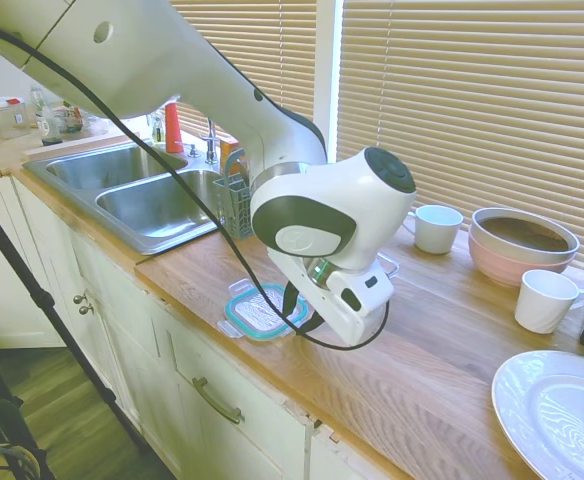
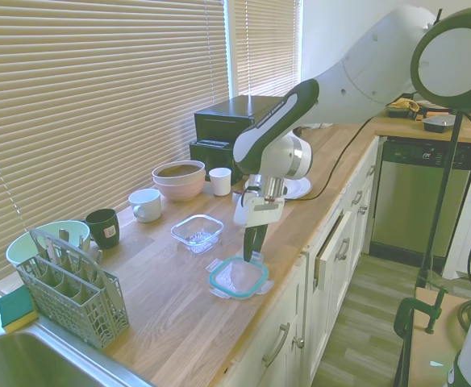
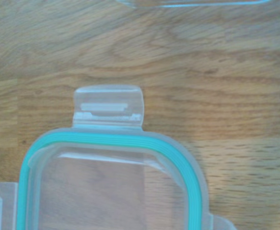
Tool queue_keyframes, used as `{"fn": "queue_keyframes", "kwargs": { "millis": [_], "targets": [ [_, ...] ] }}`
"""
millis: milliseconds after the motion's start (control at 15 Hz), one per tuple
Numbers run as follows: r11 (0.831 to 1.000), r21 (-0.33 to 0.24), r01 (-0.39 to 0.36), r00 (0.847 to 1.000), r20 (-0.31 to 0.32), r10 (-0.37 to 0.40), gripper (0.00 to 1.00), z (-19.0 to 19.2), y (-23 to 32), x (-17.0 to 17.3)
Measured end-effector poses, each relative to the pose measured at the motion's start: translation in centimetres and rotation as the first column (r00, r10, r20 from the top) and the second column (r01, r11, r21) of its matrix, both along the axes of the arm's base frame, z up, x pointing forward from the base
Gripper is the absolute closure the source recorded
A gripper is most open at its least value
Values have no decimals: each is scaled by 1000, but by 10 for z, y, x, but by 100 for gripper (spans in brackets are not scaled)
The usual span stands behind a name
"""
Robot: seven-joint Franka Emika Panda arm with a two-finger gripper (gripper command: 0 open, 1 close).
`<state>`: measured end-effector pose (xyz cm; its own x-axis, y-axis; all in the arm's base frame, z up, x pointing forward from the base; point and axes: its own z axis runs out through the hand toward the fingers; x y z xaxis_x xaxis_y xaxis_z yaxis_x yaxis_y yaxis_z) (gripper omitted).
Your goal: Cover the lid of the food container
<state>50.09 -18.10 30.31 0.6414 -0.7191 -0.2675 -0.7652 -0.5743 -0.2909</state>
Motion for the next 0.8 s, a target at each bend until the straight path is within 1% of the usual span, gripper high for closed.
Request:
{"fn": "queue_keyframes", "kwargs": {
  "millis": [467,667,800],
  "targets": [
    [1000,1,-1,1000,-11,1,100,-2,0,-1],
    [1000,-14,-6,1000,-15,6,100,2,-2,-2],
    [999,-32,-4,1000,-9,4,100,11,-6,-4]
  ]
}}
